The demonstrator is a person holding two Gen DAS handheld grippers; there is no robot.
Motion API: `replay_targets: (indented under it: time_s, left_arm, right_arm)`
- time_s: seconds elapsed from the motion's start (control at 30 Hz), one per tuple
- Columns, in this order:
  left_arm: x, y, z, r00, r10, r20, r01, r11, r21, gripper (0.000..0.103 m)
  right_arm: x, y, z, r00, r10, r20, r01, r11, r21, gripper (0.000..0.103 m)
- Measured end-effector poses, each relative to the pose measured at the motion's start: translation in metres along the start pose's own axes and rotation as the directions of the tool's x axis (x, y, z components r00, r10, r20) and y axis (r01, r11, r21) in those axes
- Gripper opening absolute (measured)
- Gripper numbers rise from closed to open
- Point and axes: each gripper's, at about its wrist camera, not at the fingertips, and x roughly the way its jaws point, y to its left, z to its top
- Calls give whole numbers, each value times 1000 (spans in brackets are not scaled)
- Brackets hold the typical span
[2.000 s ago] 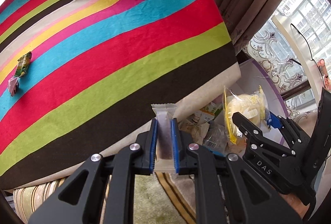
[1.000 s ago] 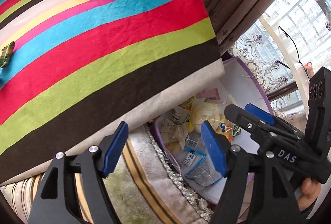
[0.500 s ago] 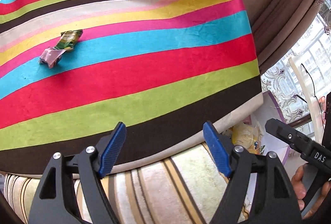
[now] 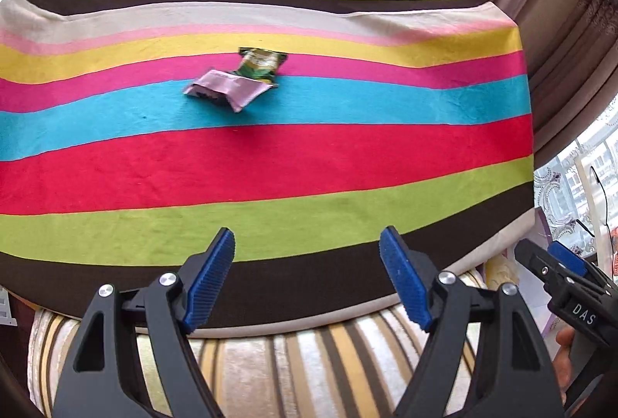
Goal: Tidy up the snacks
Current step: 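Move both open tools back toward the pink bar and green bag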
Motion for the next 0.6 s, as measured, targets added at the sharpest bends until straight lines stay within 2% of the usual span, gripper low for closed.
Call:
replay_targets:
  time_s: [0.17, 0.23, 0.33, 0.43, 0.6]
  left_arm:
    - [-6, 33, 1, 998, 60, 5, -60, 997, -51, 77]
    - [-8, 44, 1, 996, 84, 4, -83, 994, -66, 77]
    - [-10, 56, 0, 993, 122, -2, -122, 989, -79, 77]
    - [-14, 68, 0, 986, 166, -7, -166, 982, -91, 77]
    - [-15, 79, 0, 974, 225, -23, -226, 968, -105, 77]
  right_arm:
    - [14, 50, 5, 991, -134, -8, 131, 980, -150, 88]
    - [17, 68, 5, 980, -194, 29, 196, 961, -197, 87]
    - [21, 82, 6, 974, -223, 37, 225, 953, -201, 87]
    - [29, 96, 10, 945, -324, 53, 327, 918, -226, 88]
    - [38, 106, 15, 921, -382, 77, 389, 891, -233, 88]
